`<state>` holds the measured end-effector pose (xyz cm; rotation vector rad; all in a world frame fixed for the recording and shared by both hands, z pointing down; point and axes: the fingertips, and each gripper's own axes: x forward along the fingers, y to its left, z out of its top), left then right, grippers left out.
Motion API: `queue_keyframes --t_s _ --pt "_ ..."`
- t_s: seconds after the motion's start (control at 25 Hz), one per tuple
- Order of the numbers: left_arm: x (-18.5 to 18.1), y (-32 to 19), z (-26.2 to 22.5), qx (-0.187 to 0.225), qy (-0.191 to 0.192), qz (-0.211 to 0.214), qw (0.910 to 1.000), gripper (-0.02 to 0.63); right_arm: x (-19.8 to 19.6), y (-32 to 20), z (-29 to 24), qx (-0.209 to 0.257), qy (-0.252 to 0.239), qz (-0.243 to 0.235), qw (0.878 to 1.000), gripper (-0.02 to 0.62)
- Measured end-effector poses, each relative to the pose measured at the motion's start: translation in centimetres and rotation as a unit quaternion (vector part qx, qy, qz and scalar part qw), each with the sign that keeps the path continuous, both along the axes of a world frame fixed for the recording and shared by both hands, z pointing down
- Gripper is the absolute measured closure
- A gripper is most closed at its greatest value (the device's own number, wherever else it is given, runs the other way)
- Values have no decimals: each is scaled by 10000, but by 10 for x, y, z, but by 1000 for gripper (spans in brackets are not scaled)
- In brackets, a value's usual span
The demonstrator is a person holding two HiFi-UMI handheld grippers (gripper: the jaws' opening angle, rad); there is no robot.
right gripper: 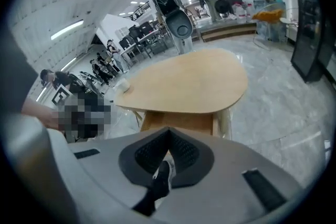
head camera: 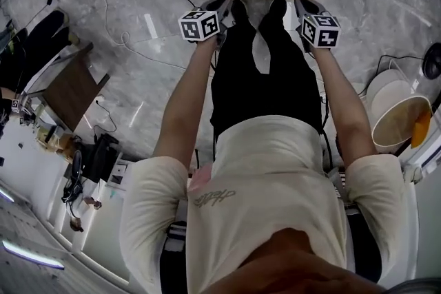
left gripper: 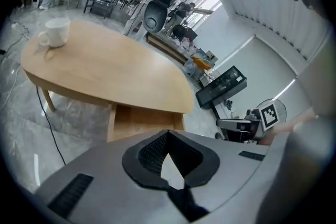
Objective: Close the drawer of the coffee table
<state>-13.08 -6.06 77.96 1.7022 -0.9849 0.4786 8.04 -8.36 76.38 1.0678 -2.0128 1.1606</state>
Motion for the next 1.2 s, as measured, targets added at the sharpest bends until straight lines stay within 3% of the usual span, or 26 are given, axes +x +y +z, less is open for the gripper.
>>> queue_keyframes --t_s 0.24,0.44,0.64,0.88,1.2 --pt "-3 19 87 -523 -192 114 9984 601 4 28 93 -336 175 -967 9946 601" --pt "-1 46 150 -773 -529 564 9940 601 7 51 151 -856 161 -815 9929 601" --pt "-4 62 191 -1057 -590 62 9926 601 10 72 194 -1421 238 -844 9860 600" --pt "2 67 214 -1028 -656 121 9925 601 14 82 232 -1933 174 -319 9805 600" --pt "2 55 243 -963 -695 348 9923 601 3 77 256 -1990 132 -71 9799 600"
